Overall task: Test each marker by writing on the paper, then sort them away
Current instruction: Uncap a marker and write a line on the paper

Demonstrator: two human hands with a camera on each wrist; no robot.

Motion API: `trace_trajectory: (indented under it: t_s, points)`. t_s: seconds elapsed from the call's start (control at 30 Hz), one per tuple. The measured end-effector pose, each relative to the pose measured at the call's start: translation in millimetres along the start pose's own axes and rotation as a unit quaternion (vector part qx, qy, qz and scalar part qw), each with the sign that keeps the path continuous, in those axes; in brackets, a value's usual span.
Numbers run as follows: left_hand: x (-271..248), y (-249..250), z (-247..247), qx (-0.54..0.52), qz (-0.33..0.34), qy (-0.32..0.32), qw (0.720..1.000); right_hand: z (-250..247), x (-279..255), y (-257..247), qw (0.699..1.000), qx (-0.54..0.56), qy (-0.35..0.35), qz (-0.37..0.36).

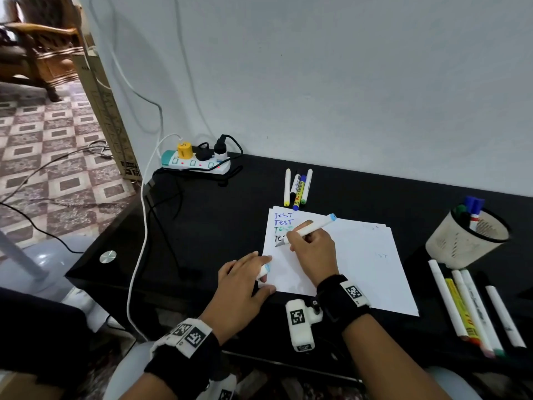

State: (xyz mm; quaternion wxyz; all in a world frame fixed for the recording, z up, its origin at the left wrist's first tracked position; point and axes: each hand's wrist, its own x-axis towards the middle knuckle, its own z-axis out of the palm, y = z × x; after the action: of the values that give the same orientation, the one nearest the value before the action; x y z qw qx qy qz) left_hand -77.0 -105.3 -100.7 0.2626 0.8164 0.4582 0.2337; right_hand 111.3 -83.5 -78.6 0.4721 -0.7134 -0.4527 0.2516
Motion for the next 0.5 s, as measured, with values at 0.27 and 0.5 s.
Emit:
trace_trajectory:
  t_s: [0.27, 0.5]
  points:
    - [0.4, 0.3, 0.7, 0.007, 0.01, 0.006, 1.0, -0.3, -2.0, -1.3, 1.0, -0.001, -0.002, -0.008]
    - [0.6, -0.5, 1.1, 0.01, 0.013, 0.006, 1.0, 0.2, -2.3, 0.2, 1.0, 0.011, 0.004, -0.006]
